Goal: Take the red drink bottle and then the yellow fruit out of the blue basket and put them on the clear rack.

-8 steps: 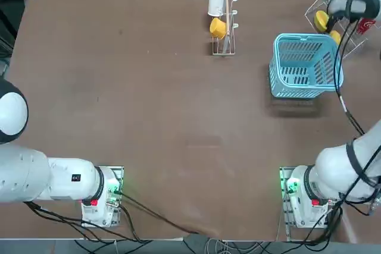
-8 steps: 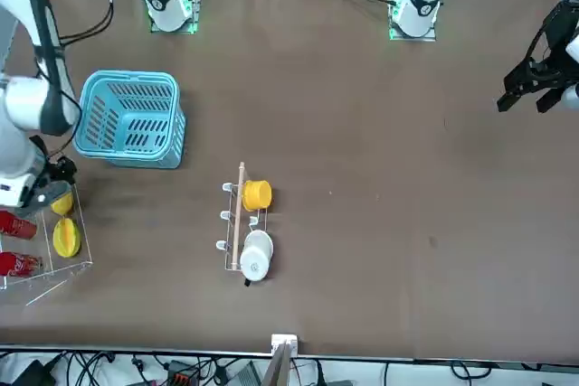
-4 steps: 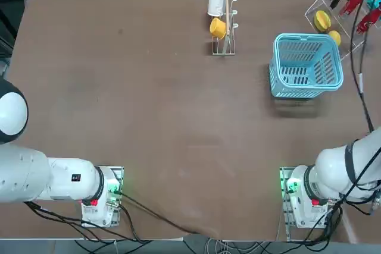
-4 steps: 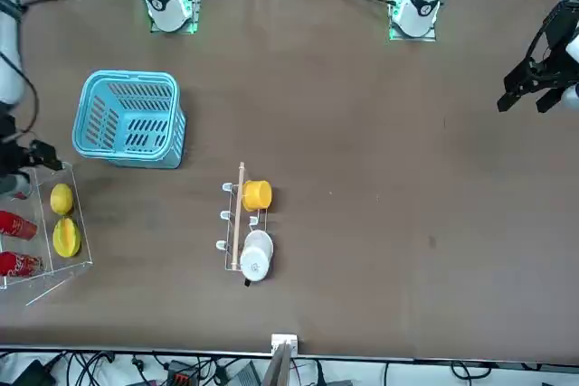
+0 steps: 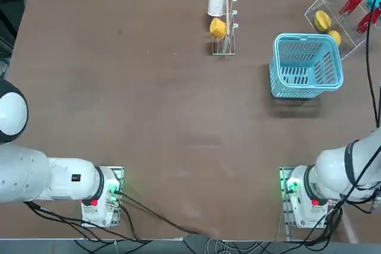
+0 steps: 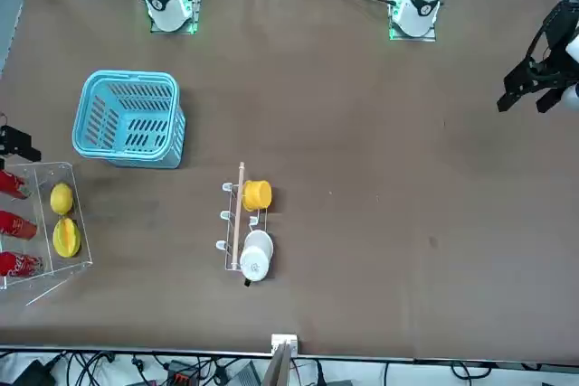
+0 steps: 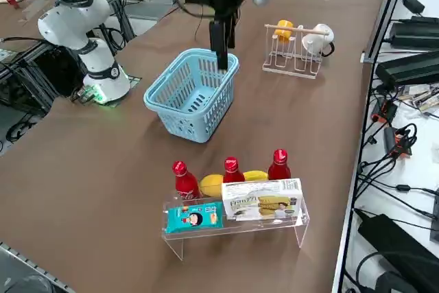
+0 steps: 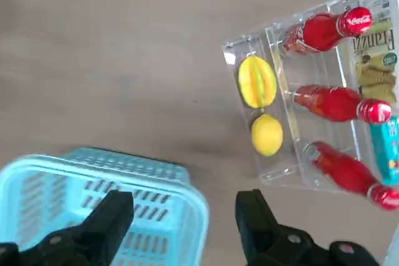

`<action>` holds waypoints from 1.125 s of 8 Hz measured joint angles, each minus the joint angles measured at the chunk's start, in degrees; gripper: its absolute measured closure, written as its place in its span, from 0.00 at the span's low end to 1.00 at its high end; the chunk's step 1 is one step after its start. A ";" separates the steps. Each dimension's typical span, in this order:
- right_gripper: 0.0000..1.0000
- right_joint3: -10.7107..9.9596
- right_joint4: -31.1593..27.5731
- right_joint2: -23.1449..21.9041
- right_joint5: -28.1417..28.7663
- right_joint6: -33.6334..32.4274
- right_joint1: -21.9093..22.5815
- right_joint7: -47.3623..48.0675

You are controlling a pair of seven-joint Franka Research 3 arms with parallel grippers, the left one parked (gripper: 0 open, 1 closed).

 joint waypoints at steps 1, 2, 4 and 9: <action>0.01 0.18 0.16 -1.73 0.03 -1.82 1.89 4.59; 0.01 0.28 0.17 -3.24 0.03 -3.18 3.77 9.11; 0.00 0.84 -0.40 -5.72 0.05 -4.81 5.97 15.41; 0.00 1.07 -16.69 -19.92 3.81 -5.45 7.59 21.44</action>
